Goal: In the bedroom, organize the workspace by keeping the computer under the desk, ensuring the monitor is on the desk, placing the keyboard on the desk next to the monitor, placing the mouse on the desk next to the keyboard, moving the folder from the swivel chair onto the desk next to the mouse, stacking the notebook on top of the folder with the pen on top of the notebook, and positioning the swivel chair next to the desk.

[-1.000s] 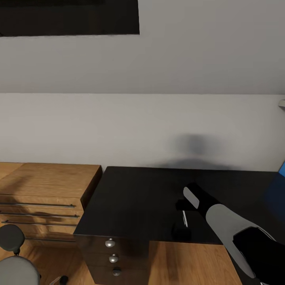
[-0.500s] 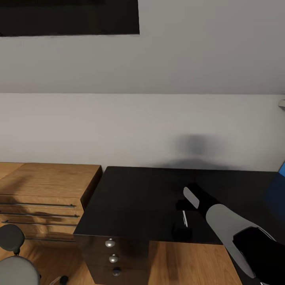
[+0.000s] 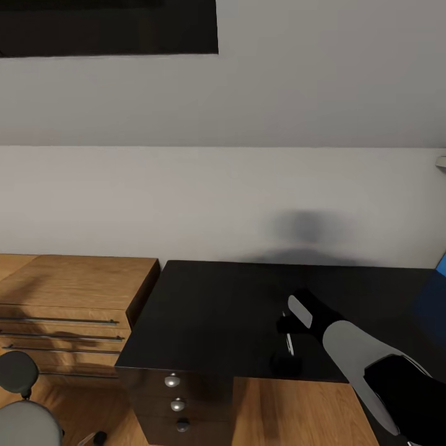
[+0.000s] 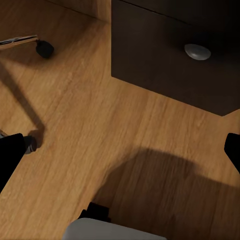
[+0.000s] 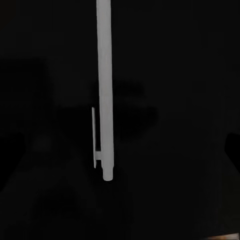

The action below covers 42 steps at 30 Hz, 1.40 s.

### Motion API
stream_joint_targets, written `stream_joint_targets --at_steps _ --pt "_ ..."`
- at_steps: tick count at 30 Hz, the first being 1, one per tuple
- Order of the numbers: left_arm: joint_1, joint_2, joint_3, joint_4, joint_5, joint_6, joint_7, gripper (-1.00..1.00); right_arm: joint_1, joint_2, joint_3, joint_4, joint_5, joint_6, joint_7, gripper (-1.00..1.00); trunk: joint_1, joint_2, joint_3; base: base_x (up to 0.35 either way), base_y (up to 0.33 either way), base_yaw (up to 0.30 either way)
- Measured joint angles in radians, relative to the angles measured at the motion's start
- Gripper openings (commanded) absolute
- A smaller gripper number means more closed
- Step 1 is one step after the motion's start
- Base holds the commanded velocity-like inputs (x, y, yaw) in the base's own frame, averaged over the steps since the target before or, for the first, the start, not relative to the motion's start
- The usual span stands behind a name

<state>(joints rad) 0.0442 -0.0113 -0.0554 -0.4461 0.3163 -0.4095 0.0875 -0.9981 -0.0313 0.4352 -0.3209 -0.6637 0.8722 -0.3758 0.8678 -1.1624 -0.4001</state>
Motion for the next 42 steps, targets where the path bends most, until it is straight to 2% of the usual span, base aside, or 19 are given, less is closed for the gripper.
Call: stream_joint_targets --at_steps 16,42 --pt "0.000 -0.001 -0.001 0.000 0.000 0.000 0.000 1.00 0.000 -0.001 -0.003 0.026 -0.002 0.048 0.003 1.00 0.000 0.000 0.000 0.000 0.000 0.000" --pt "0.000 0.000 -0.001 0.000 0.000 0.000 -0.001 1.00 0.000 0.000 0.001 0.025 -0.001 0.052 0.004 1.00 0.000 0.000 0.000 0.000 0.000 0.000"
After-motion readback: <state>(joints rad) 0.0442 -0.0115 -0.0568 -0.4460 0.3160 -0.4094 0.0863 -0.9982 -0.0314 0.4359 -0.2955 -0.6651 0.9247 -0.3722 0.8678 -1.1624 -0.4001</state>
